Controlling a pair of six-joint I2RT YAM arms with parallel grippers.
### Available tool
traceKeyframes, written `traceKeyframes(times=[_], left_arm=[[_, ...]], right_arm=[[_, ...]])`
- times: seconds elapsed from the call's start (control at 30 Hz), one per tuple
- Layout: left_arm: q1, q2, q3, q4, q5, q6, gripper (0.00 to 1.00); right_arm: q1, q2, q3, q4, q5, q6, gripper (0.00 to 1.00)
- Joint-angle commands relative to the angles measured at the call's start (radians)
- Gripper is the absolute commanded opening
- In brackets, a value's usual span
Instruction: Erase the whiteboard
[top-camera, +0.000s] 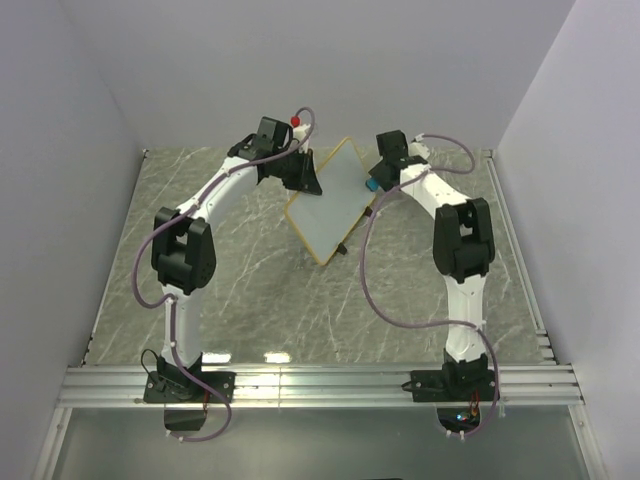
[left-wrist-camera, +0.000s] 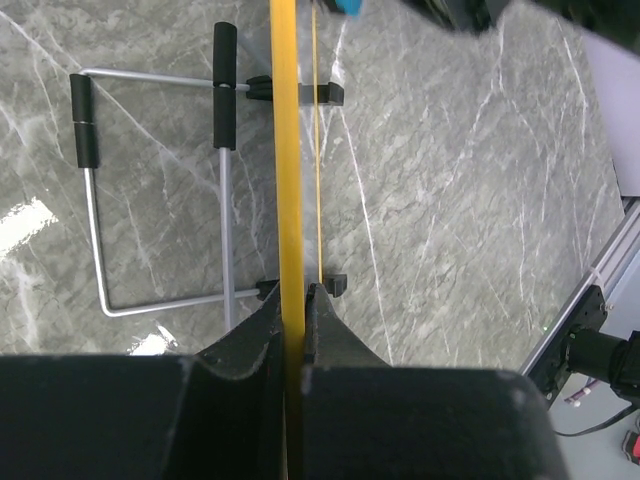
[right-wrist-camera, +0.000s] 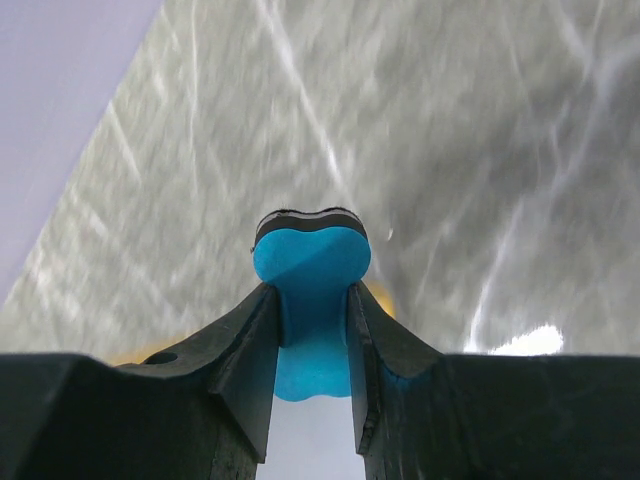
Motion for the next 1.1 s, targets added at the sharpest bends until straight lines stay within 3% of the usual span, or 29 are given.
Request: traceKeyframes(times=[0.0, 0.27, 0.57, 0.73, 0.9, 0.97, 1.0, 1.03, 1.07], left_arm=[[-0.041, 0.117, -0.004, -0.112, -0.112, 0.149, 0.00], [-0.041, 0.189, 0.078, -0.158, -0.136, 0.106, 0.00], [-0.041, 0.163, 0.052, -0.152, -0.133, 0.088, 0.00], [-0.040, 0.154, 0.043, -0.152, -0.135, 0.071, 0.00], [-0.041, 0.154, 0.049, -0.171, -0.162, 0.063, 0.00], [-0.041, 0.157, 0.059, -0.181, -0.182, 0.057, 0.08], [-0.041, 0.157, 0.064, -0.192, -0.188, 0.057, 0.17], [-0.043, 0.157, 0.066, -0.194, -0.190, 0.057, 0.31], [-0.041, 0.154, 0.066, -0.195, -0.194, 0.056, 0.37]], right_arm=[[0.067, -0.150, -0.104, 0.124, -0.093, 0.077, 0.00], [0.160, -0.261, -0.345, 0.155, -0.145, 0.133, 0.00], [0.172, -0.302, -0.630, 0.361, -0.243, 0.226, 0.00], [0.161, -0.356, -0.675, 0.391, -0.248, 0.205, 0.00], [0.137, -0.383, -0.597, 0.365, -0.265, 0.145, 0.00], [0.134, -0.417, -0.551, 0.335, -0.254, 0.115, 0.00], [0.131, -0.429, -0.537, 0.294, -0.248, 0.086, 0.00], [0.123, -0.460, -0.525, 0.273, -0.240, 0.072, 0.00], [0.117, -0.480, -0.526, 0.243, -0.233, 0.049, 0.00]])
